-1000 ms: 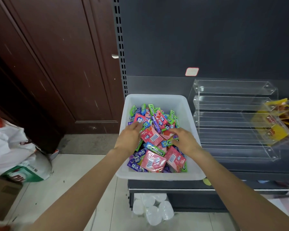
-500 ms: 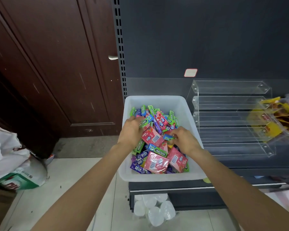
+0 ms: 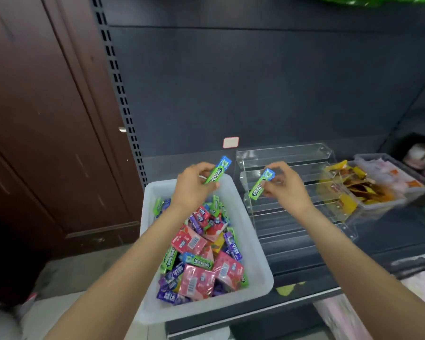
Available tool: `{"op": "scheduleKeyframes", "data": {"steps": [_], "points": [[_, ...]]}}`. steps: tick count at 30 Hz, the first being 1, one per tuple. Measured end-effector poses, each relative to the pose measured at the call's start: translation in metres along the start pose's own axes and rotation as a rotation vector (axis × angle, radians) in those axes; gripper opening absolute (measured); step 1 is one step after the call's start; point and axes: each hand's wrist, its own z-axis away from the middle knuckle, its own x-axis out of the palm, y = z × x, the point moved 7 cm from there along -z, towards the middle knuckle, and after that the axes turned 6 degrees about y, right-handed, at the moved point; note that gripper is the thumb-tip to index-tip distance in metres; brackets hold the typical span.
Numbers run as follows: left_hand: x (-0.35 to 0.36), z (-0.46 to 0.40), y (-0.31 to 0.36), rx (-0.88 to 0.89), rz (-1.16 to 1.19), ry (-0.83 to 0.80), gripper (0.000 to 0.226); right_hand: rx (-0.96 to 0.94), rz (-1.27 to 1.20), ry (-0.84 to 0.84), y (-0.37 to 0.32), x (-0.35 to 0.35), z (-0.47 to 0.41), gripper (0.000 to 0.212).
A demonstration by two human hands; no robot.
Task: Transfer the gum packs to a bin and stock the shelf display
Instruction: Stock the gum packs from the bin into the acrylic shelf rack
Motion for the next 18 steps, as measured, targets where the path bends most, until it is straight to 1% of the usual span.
{"op": "scheduleKeyframes", "data": {"steps": [4,10,14,16,18], "points": [[0.032,-0.028,0.034,0.016,0.025,0.013,0.029,-0.006,-0.092,0.042,0.008,-0.039,-0.043,0.029],[0.077,-0.063,0.056,-0.061,-0.016,0.078,0.03,-0.025,-0.139,-0.005,0.023,-0.08,-0.113,0.029],[0.088,-0.077,0.056,-0.141,-0.084,0.138,0.032,-0.048,-0.102,-0.073,0.03,-0.083,-0.146,0.026],[0.088,-0.082,0.057,-0.166,-0.111,0.169,0.033,-0.071,-0.047,-0.102,0.034,-0.074,-0.156,0.027],[0.088,-0.087,0.056,-0.187,-0.117,0.186,0.035,-0.058,-0.057,-0.118,0.041,-0.062,-0.163,0.028]]}}
